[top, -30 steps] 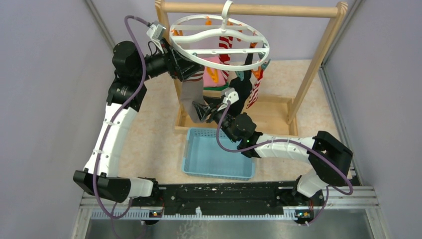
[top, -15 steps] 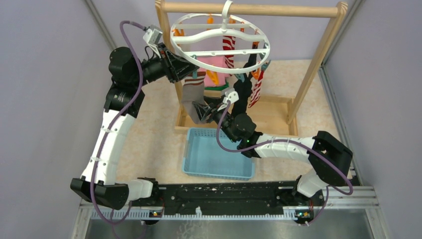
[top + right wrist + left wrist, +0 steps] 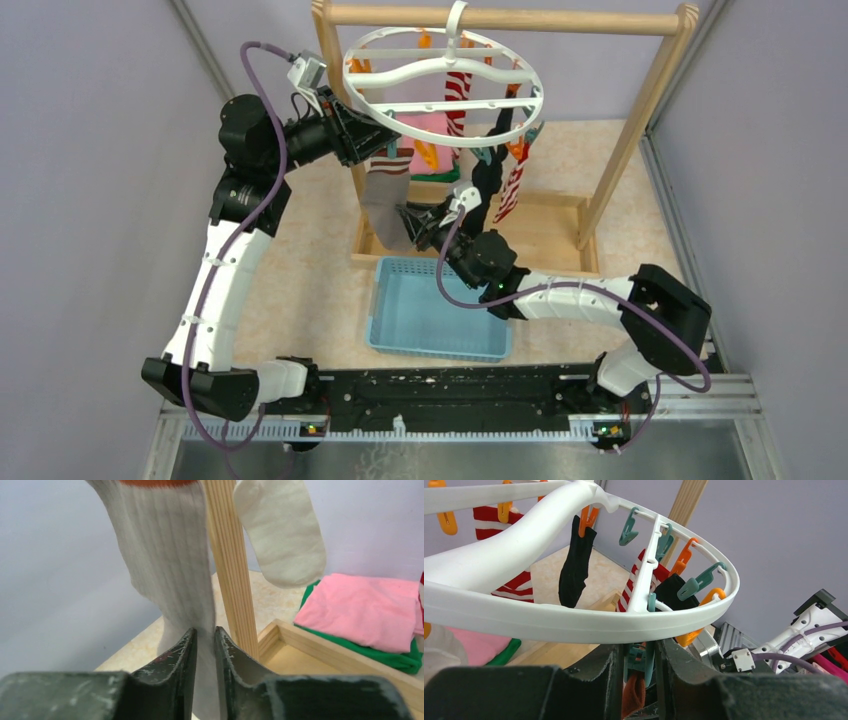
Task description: Remove the socks clipped to the hanger
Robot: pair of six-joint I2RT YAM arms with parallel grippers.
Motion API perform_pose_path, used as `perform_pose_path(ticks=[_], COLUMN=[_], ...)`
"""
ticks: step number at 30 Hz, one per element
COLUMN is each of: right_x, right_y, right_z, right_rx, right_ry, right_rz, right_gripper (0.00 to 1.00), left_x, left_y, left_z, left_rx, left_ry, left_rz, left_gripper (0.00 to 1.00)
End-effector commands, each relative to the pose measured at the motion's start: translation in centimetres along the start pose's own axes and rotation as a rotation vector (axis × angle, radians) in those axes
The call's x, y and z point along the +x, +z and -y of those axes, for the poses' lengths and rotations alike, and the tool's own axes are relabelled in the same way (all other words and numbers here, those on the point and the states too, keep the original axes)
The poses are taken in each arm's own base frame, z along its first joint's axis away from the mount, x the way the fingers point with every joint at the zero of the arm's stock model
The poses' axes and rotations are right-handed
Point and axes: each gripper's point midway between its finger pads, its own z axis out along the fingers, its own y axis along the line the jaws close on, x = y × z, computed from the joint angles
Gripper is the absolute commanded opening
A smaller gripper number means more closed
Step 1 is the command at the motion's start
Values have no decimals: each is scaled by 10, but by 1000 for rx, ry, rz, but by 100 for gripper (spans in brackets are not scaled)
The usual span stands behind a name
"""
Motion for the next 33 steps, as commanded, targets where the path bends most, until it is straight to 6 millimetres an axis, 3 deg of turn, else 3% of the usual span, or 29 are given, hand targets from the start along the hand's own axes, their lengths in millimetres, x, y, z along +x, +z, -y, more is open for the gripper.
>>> perform_pose_path(ticks=[1,4,7,8,11,12,17,20,22,24,27,33], right_x=[-13,-21,-40,-44,-52,-53,-55,-55,-52,-49,-46,-45], right_y=[-15,-14,-4,-1,3,2,0,5,8,7,-4,-32], right_z=[1,2,3,3,3,0,-18,-30,-41,-45,-42,-34], right_rx=[-14,-17,-88,-135,-270,-296,-402,-435,-444,-437,-389,-341], right_ry=[15,-21,-18,24,51,28,1,17,25,33,43,38], right_rz=[27,53,78,70,48,43,38,46,41,34,37,12], right_gripper=[16,15,26,33,75,81,88,82,69,47,0,0], left_x=[-6,-1,-1,-2,-7,-8,-8,-6,-7,-8,-8,-7], left_y=[-3,-3,-5,-5,-7,-7,-6,-6,-7,-8,-10,-11], left_z=[9,7,8,10,14,14,12,10,10,11,10,10], left_rx=[12,7,2,3,4,4,-4,-10,-10,-15,-26,-37], left_ry=[-8,-37,-36,-33,-22,-19,-17,-24,-22,-16,-1,1], left_rz=[23,16,16,15,21,22,23,22,23,24,22,24], left_gripper=[0,0,0,0,0,0,0,0,0,0,0,0])
